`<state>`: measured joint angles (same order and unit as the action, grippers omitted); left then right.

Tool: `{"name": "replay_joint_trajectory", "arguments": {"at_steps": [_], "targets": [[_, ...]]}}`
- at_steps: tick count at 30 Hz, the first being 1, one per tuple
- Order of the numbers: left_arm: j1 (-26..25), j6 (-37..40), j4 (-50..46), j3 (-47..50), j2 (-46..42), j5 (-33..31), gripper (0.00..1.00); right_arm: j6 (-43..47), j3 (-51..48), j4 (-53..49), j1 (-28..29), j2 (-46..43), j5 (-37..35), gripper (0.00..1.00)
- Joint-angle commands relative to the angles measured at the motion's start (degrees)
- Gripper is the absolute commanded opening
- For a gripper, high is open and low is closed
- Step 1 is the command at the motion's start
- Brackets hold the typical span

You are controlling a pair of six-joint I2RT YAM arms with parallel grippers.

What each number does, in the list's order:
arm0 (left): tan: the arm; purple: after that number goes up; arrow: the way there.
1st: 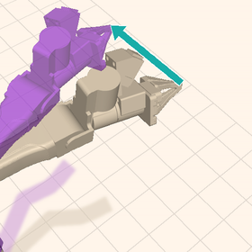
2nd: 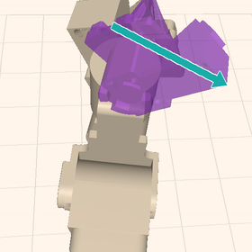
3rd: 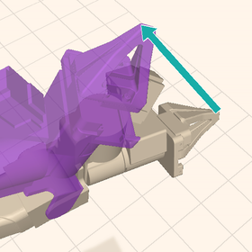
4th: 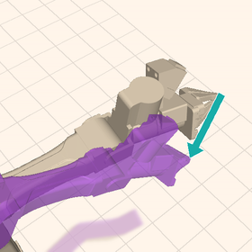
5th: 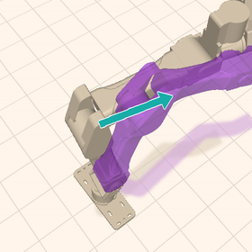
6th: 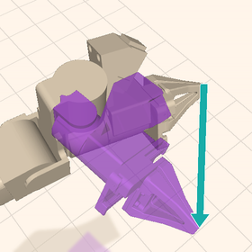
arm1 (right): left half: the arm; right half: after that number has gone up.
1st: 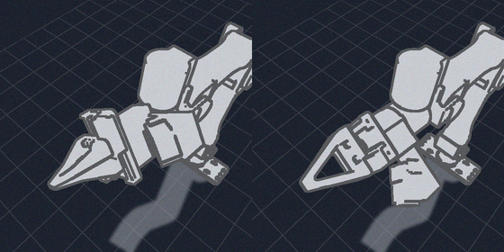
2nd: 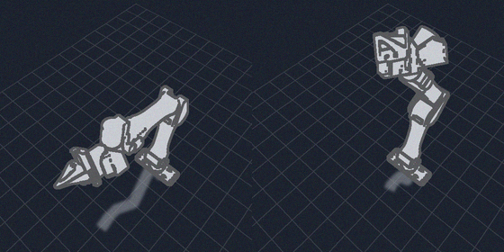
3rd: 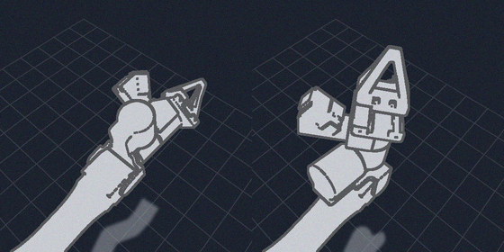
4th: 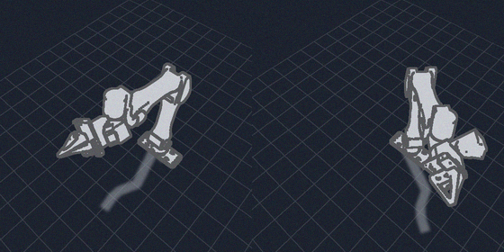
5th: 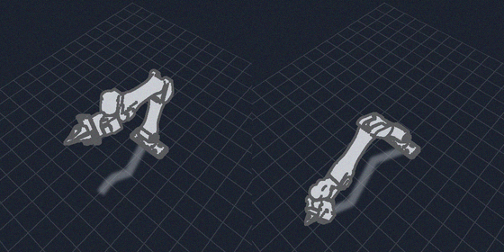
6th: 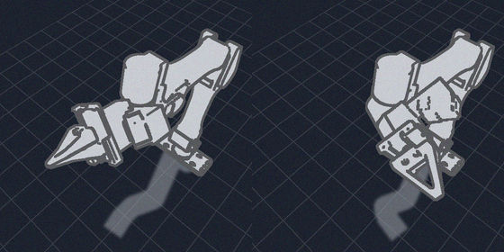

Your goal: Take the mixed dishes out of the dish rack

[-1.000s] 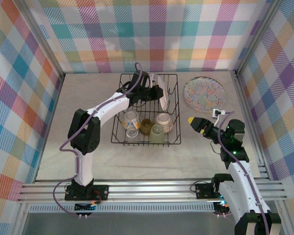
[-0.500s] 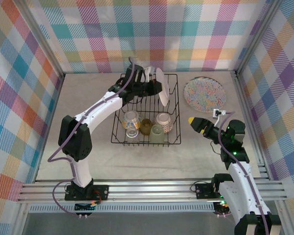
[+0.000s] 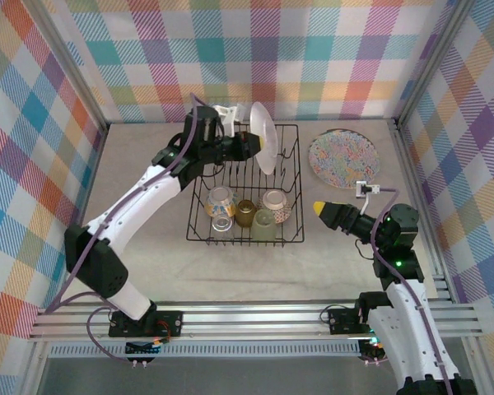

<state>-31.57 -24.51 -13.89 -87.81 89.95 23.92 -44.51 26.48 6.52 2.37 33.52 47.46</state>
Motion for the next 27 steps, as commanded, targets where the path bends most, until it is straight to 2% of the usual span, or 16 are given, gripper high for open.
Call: {"name": "replay_joint_trajectory", "arguments": {"at_steps": [1,4,7,10,17,21,24,27], "targets": [[0.4,3.9,2.5,2.5,-6.6,2.2,0.00,-1.4,2.3,1.4,0.9,-1.1,3.0,0.99],[-0.4,7.9,2.5,5.7,-11.0,1.6,0.00,-2.4,3.3,1.0,1.0,-1.4,3.5,0.99],[-3.6,15.6,-0.7,7.9,-14.8,-4.1,0.00,-3.3,4.4,0.7,1.0,-1.2,3.7,0.99],[-9.6,26.4,-5.5,9.6,-17.7,-14.0,0.00,-4.1,4.9,0.3,1.0,-1.8,2.8,0.99],[-22.4,48.6,-5.9,14.9,-20.6,-41.8,0.00,-4.9,8.9,-6.3,1.1,-1.2,0.4,0.99],[-27.8,60.4,0.8,19.3,-19.2,-58.5,0.00,-5.4,11.2,-10.8,1.1,-1.6,-1.9,0.99],[-31.2,69.1,6.1,22.5,-17.4,-67.1,0.00,-5.3,13.5,-15.5,1.1,-1.0,-3.2,0.99],[-33.8,76.5,12.0,25.9,-16.0,-72.6,0.00,-5.4,15.2,-18.4,1.1,0.7,-3.3,0.99]]}}
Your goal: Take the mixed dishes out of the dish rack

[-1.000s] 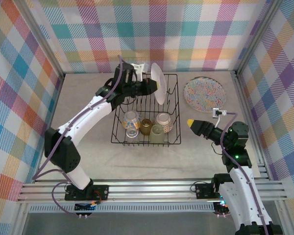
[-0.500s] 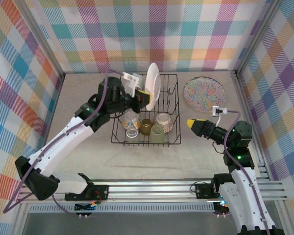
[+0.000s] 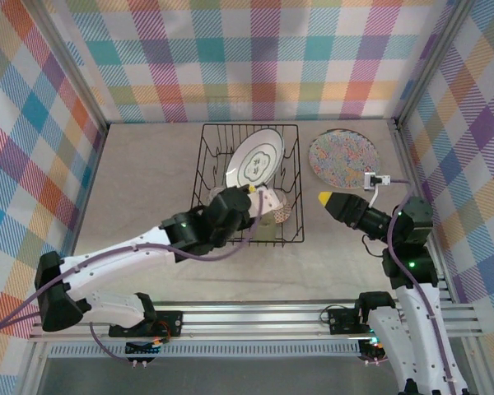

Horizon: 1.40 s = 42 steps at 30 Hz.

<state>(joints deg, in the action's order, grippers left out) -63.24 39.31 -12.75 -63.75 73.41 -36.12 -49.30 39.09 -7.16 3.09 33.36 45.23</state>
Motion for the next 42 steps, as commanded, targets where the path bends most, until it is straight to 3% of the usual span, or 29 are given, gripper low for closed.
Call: {"name": "replay_joint_trajectory", "arguments": {"at_steps": [1,8,20,33,42], "targets": [[-2.8,14.6,12.6,2.9,0.8,-13.5,0.00,-0.7,2.7,-4.9,0.4,1.1,-1.2,0.99],[-6.6,27.1,25.6,10.4,2.0,-16.4,0.00,0.2,4.0,-7.0,3.4,4.1,-3.3,0.99],[-9.6,28.8,25.1,13.4,2.7,-13.4,0.00,4.5,7.5,-8.3,13.9,11.5,-11.2,0.99],[-10.5,30.1,25.1,13.9,4.1,-13.7,0.00,6.0,9.7,-11.0,18.0,14.8,-19.8,0.75],[-11.0,31.5,25.3,14.2,5.5,-14.2,0.00,5.1,9.1,-11.2,18.8,15.9,-24.6,0.65]]}}
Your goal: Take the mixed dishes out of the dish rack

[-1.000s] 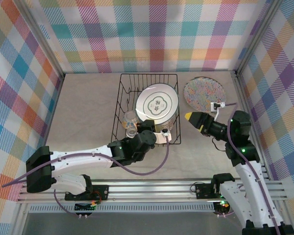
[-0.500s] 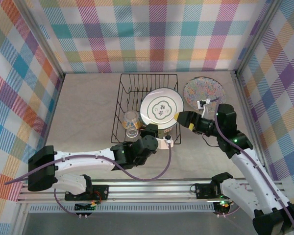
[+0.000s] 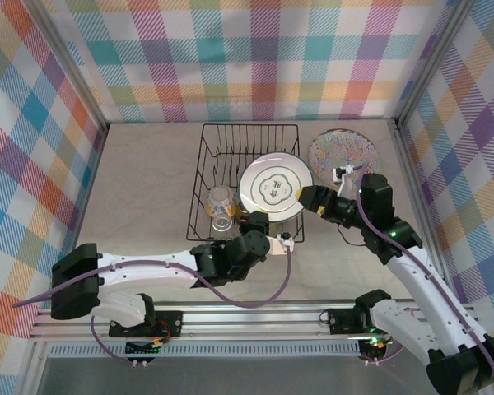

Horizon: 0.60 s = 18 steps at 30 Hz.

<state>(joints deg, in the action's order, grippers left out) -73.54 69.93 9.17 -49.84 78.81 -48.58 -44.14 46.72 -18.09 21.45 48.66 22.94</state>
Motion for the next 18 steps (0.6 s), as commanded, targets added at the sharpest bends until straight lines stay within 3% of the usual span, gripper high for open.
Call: {"name": "replay_joint_trajectory", "arguments": {"at_steps": [1,18], "targets": [[-0.7,1.0,3.5,0.3,0.3,-1.9,0.00,-0.1,1.4,-0.2,0.5,0.7,-2.6,0.64],[-1.1,1.7,4.4,0.5,1.8,-2.7,0.00,-2.1,1.3,-0.5,1.6,3.9,-7.2,0.40]]}}
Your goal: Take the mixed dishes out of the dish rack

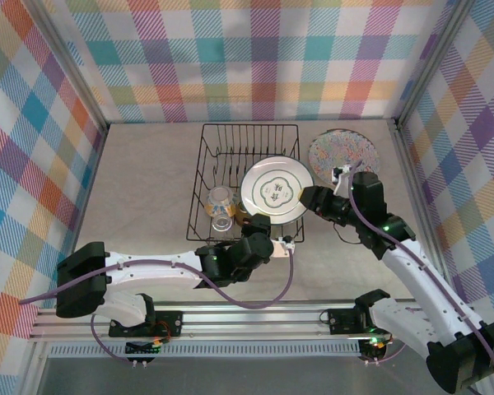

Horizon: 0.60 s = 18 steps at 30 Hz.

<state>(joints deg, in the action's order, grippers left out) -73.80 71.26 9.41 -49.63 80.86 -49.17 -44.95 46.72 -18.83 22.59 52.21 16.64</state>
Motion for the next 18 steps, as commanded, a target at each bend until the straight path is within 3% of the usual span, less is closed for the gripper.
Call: {"name": "replay_joint_trajectory", "arguments": {"at_steps": [1,18], "targets": [[-0.8,0.5,4.2,0.3,-0.3,-2.1,0.00,-1.5,1.2,0.2,0.4,0.5,-0.8,0.39],[-0.8,0.7,4.9,0.3,0.0,-2.3,0.00,-2.9,-0.5,0.2,0.4,0.0,-2.4,0.18]]}}
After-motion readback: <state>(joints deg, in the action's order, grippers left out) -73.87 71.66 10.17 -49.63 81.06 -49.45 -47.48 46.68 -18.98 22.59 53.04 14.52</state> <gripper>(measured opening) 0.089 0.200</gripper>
